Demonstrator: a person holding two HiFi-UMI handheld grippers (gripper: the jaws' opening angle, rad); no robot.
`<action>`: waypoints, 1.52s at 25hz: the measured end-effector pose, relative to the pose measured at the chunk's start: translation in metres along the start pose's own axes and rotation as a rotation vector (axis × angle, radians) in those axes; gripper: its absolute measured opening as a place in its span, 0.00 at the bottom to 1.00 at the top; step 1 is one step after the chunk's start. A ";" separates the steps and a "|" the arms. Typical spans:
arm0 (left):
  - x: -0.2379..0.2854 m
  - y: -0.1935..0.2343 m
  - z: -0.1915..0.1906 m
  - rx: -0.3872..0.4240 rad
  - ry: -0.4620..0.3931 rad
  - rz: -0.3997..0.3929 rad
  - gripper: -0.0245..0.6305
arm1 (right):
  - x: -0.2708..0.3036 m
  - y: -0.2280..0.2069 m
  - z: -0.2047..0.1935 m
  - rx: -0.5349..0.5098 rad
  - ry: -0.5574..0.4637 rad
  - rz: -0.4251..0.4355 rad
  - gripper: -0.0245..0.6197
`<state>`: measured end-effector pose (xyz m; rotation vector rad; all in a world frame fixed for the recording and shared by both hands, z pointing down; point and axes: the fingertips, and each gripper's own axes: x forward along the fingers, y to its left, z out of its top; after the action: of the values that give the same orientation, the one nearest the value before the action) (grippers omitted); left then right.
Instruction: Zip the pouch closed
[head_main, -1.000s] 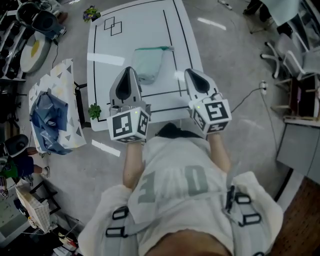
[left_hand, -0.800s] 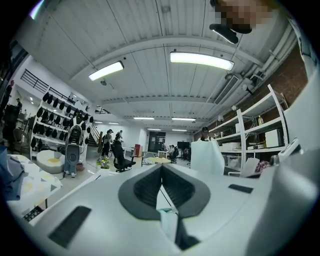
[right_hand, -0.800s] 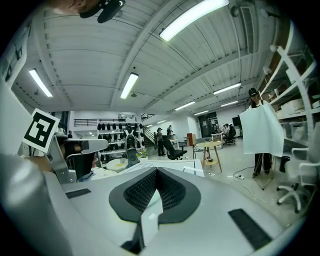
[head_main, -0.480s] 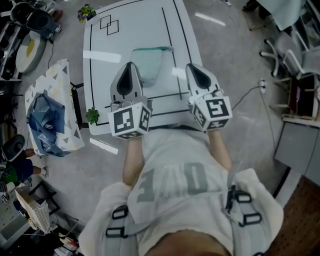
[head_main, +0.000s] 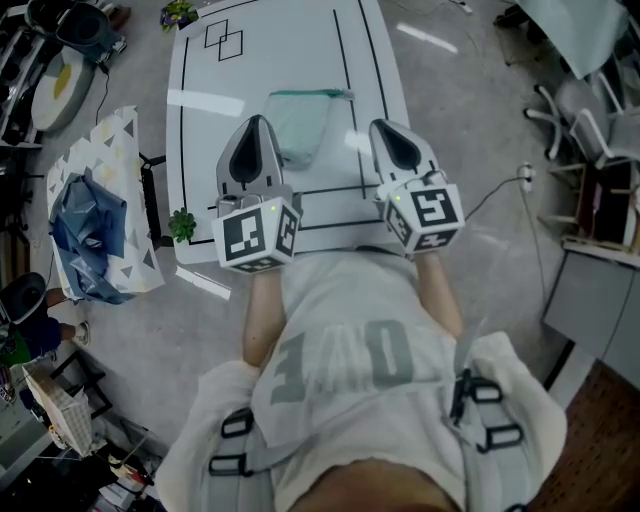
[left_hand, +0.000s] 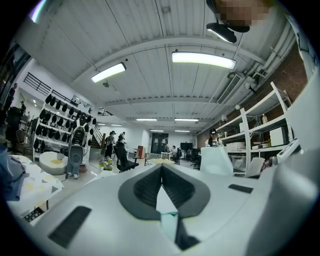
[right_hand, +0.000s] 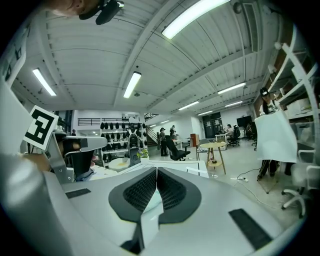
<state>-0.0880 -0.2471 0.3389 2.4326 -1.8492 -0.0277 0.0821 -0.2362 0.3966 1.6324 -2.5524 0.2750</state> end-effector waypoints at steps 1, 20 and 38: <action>0.001 0.001 0.000 0.001 0.001 0.003 0.05 | 0.002 -0.001 0.000 -0.002 0.005 0.001 0.05; 0.015 0.026 -0.022 -0.005 0.059 0.048 0.05 | 0.073 -0.021 -0.052 0.019 0.204 0.001 0.46; 0.017 0.045 -0.051 -0.027 0.145 0.096 0.05 | 0.167 -0.059 -0.146 -0.155 0.642 0.028 0.33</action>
<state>-0.1233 -0.2725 0.3938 2.2591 -1.8861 0.1257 0.0638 -0.3792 0.5751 1.1992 -2.0494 0.4949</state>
